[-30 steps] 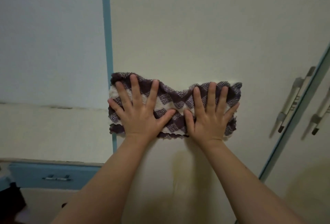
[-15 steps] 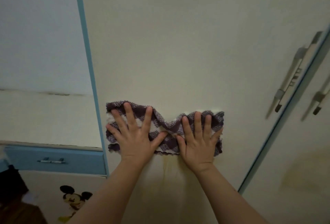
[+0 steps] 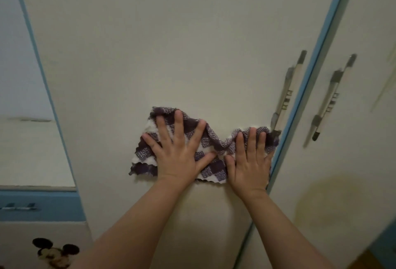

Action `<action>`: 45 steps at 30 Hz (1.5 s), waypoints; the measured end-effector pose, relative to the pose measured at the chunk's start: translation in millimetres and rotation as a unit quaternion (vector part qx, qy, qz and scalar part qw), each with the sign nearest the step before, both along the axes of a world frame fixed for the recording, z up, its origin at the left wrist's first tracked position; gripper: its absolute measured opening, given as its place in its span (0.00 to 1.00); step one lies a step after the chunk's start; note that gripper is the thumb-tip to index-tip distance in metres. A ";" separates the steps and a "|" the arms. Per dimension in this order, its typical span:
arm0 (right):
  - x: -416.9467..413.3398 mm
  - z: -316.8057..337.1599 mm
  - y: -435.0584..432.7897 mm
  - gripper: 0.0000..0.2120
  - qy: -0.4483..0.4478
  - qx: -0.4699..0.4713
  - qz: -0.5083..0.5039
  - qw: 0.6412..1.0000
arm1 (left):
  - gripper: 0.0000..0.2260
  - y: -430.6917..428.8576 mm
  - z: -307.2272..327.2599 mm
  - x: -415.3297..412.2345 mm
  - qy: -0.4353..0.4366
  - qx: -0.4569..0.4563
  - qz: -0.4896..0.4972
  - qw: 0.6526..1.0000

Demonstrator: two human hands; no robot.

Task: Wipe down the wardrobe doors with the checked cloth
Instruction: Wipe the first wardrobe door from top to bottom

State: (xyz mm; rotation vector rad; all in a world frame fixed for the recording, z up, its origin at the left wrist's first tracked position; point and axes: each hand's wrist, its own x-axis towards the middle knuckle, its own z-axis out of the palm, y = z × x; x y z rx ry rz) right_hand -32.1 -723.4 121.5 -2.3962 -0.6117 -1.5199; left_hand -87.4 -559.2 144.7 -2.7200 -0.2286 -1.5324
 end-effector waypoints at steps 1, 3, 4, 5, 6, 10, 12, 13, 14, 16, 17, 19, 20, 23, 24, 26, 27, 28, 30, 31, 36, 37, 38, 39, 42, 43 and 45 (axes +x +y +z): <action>1.6 -5.4 -10.6 0.27 0.011 0.010 0.000 1.000 | 0.40 -10.7 -4.1 3.3 0.005 0.014 -0.002 1.000; 4.2 -11.4 -25.3 0.28 0.012 0.016 0.011 1.000 | 0.40 -27.6 -9.9 8.6 0.013 0.031 0.007 0.999; 4.7 -12.1 -29.7 0.30 0.010 0.012 0.018 1.000 | 0.40 -34.4 -11.4 10.6 0.014 0.036 0.013 0.999; 4.4 -13.0 -32.0 0.32 0.009 0.010 0.025 1.000 | 0.40 -39.8 -13.8 12.0 0.013 0.039 0.016 0.999; 2.8 -12.0 -31.6 0.33 0.014 0.015 0.030 0.999 | 0.39 -42.4 -14.5 12.8 0.010 0.040 0.018 0.999; -12.5 -10.8 -10.5 0.36 0.057 0.103 0.048 0.992 | 0.35 -38.9 -18.3 12.7 -0.013 0.043 -0.010 0.999; -18.3 -9.8 9.2 0.38 0.069 0.155 0.048 0.984 | 0.34 -31.1 -21.6 12.5 -0.026 0.042 -0.016 0.999; -19.3 -8.4 19.2 0.39 0.067 0.172 0.037 0.982 | 0.35 -26.7 -22.4 12.1 -0.031 0.041 -0.008 0.999; -20.8 -9.0 32.9 0.38 0.058 0.185 0.023 0.981 | 0.35 -18.5 -24.9 10.3 -0.037 0.041 0.004 0.998; -23.2 -8.2 57.5 0.35 0.035 0.191 0.004 0.981 | 0.34 -2.3 -27.0 6.7 -0.051 0.033 0.026 0.998; -24.7 -8.2 69.6 0.34 0.022 0.188 0.004 0.982 | 0.33 7.1 -28.7 4.8 -0.060 0.026 0.033 0.997; -29.9 -9.4 95.1 0.33 -0.001 0.179 0.015 0.984 | 0.33 30.1 -34.8 -0.7 -0.078 0.010 0.033 0.996; -32.0 -9.1 106.2 0.33 -0.010 0.176 0.020 0.984 | 0.32 40.5 -35.7 -3.5 -0.084 0.007 0.030 0.996; -41.3 -7.5 134.6 0.32 -0.041 0.162 0.039 0.985 | 0.31 69.5 -36.5 -14.1 -0.085 0.000 0.031 0.996; -44.1 -7.5 142.4 0.31 -0.047 0.150 0.046 0.987 | 0.30 77.3 -37.3 -18.6 -0.080 -0.006 0.032 0.996; -49.6 -8.0 158.1 0.31 -0.059 0.119 0.053 0.990 | 0.29 90.3 -41.4 -27.6 -0.070 -0.023 0.032 0.997; -53.8 -10.6 169.3 0.32 -0.062 0.105 0.059 0.991 | 0.28 99.9 -46.6 -33.4 -0.068 -0.033 0.028 0.997; -56.0 -10.7 176.0 0.32 -0.065 0.089 0.060 0.992 | 0.27 105.7 -48.7 -36.9 -0.068 -0.042 0.014 0.997; -62.5 -17.1 193.6 0.32 -0.072 0.061 0.069 0.993 | 0.27 124.7 -59.3 -47.7 -0.072 -0.051 -0.018 0.996; -64.7 -19.9 199.7 0.31 -0.077 0.050 0.069 0.993 | 0.28 134.0 -64.2 -53.2 -0.072 -0.052 -0.038 0.995; -76.6 -37.6 230.2 0.42 -0.063 0.033 0.068 0.995 | 0.34 182.2 -107.2 -82.1 -0.052 -0.036 -0.117 0.991; -78.8 -42.4 236.4 0.46 -0.057 0.022 0.062 0.996 | 0.35 188.1 -115.3 -84.7 -0.047 -0.048 -0.138 0.988; -80.8 -46.4 242.3 0.48 -0.052 0.007 0.058 0.997 | 0.35 192.9 -121.4 -85.9 -0.048 -0.061 -0.160 0.984; -82.5 -51.5 248.0 0.49 -0.050 -0.008 0.058 0.997 | 0.35 196.0 -127.3 -86.4 -0.055 -0.070 -0.179 0.980; -82.2 -71.3 258.8 0.48 -0.073 -0.043 0.070 0.994 | 0.35 203.6 -150.1 -88.0 -0.091 -0.092 -0.225 0.966; -80.8 -76.7 259.7 0.47 -0.086 -0.059 0.077 0.992 | 0.34 205.4 -158.7 -88.4 -0.103 -0.105 -0.245 0.958; -79.3 -86.9 258.7 0.44 -0.111 -0.112 0.097 0.983 | 0.29 205.5 -175.2 -90.6 -0.132 -0.134 -0.274 0.943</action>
